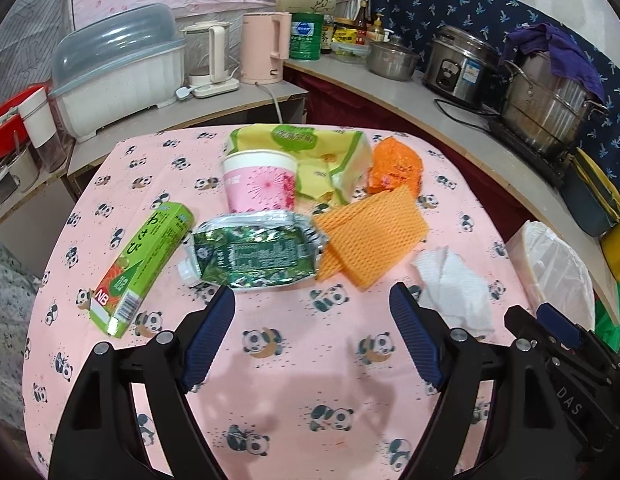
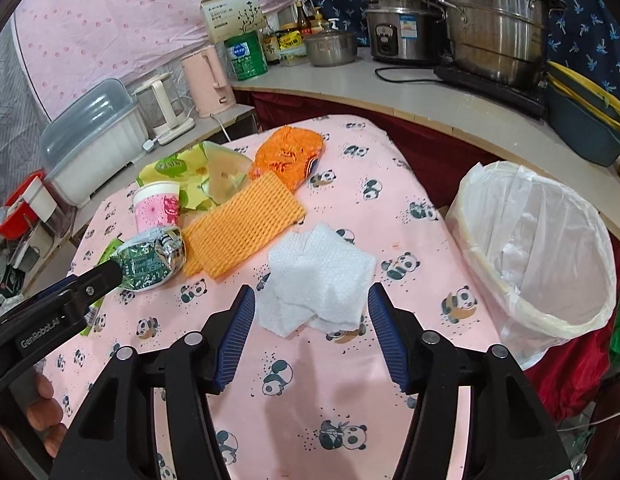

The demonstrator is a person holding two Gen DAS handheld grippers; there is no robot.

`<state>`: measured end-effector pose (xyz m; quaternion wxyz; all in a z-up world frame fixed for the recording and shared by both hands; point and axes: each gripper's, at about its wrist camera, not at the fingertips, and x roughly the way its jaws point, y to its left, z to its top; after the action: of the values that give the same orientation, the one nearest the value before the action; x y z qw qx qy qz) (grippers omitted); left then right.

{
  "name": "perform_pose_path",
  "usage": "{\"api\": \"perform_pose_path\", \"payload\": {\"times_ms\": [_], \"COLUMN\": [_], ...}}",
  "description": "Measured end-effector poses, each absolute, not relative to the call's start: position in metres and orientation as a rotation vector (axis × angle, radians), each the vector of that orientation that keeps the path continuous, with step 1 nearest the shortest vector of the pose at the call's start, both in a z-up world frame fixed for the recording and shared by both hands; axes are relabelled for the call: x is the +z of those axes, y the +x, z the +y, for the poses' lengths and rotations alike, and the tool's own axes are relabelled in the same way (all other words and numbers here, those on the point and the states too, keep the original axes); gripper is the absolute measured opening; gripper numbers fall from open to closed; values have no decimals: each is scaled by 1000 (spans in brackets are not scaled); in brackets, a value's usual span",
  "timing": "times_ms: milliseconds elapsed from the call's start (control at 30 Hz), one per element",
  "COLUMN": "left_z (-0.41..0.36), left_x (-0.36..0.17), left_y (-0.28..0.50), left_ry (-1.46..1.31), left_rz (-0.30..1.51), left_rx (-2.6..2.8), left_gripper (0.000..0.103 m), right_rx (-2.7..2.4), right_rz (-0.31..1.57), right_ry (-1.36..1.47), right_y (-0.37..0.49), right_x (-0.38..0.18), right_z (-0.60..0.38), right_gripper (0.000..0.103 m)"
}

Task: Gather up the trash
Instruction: 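Move both tools back over the table toward the remaining white tissue, then grasp the white tissue with the right gripper while the left gripper grasps the green wasabi box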

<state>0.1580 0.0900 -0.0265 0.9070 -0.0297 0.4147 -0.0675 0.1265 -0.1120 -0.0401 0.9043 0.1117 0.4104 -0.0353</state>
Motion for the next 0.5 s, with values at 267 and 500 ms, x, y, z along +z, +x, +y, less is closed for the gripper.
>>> {"api": "perform_pose_path", "payload": {"times_ms": [267,500], "left_z": [136,178], "left_x": [-48,-69], "left_y": [173,190], "left_ry": [-72,-43], "left_rz": [878,895], "left_rx": [-56,19], "left_gripper": [82,87], "right_rx": [-87,-126], "right_rz": [913,965], "right_ry": [212,200], "right_y": [156,184], "right_x": [-72,-98], "right_z": [-95,-91], "right_gripper": [59,60]}}
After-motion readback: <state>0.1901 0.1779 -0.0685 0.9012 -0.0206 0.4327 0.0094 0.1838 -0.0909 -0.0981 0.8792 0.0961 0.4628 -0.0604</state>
